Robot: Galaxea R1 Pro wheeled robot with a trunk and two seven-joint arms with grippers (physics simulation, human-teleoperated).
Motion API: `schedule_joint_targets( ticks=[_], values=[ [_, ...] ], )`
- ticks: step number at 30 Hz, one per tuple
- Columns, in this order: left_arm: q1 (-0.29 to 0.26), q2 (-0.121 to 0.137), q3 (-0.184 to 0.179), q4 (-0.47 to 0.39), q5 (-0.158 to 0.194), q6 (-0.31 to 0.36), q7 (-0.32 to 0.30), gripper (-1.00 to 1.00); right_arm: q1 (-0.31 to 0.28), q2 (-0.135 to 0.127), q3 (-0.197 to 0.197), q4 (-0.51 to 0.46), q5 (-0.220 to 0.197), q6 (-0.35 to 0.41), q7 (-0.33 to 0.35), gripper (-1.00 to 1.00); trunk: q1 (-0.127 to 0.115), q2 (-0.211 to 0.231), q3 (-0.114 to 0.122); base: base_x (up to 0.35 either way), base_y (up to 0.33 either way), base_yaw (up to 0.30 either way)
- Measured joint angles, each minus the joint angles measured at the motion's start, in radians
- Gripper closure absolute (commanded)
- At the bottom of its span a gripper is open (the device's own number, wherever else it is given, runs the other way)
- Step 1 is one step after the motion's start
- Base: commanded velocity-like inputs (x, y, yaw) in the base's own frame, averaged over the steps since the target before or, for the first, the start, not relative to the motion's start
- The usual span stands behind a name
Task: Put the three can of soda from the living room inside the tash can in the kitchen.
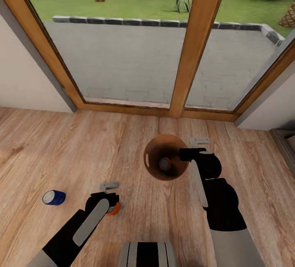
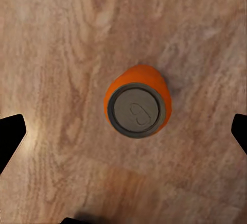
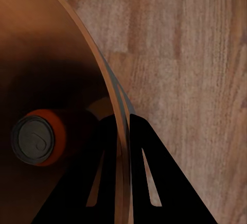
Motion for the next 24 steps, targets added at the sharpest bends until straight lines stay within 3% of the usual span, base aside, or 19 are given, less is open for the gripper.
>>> schedule_joint_targets(
  ticks=[7, 10, 12, 16, 21, 24],
  values=[
    [-0.004, -0.002, 0.001, 0.081, -0.022, -0.071, -0.026, -1.00, 0.000, 0.000, 0.002, 0.000, -0.002, 0.000, -0.001, 1.00, 0.000, 0.000, 0.000, 0.000, 0.000, 0.000],
    [-0.008, -0.002, 0.001, 0.141, -0.024, -0.100, -0.071, -1.00, 0.000, 0.000, 0.002, 0.000, 0.000, 0.000, -0.001, 1.00, 0.000, 0.000, 0.000, 0.000, 0.000, 0.000],
    [-0.017, -0.006, 0.001, 0.180, -0.045, -0.135, -0.120, -1.00, 0.000, 0.000, 0.002, 0.001, 0.001, 0.000, -0.001, 1.00, 0.000, 0.000, 0.000, 0.000, 0.000, 0.000],
    [-0.036, -0.043, 0.001, 0.254, -0.112, -0.166, -0.150, -1.00, 0.000, 0.000, 0.002, 0.000, -0.001, 0.000, -0.001, 1.00, 0.000, 0.000, 0.000, 0.000, 0.000, 0.000],
    [-0.067, -0.079, 0.001, 0.320, -0.143, -0.221, -0.184, -1.00, 0.000, 0.000, 0.003, 0.000, -0.001, 0.000, -0.002, 1.00, 0.000, 0.000, 0.000, 0.000, 0.000, 0.000],
    [-0.077, -0.087, 0.001, 0.339, -0.150, -0.234, -0.202, -1.00, 0.000, 0.000, 0.002, 0.001, 0.000, 0.000, -0.002, 1.00, 0.000, 0.000, 0.000, 0.000, 0.000, 0.000]
  ],
)
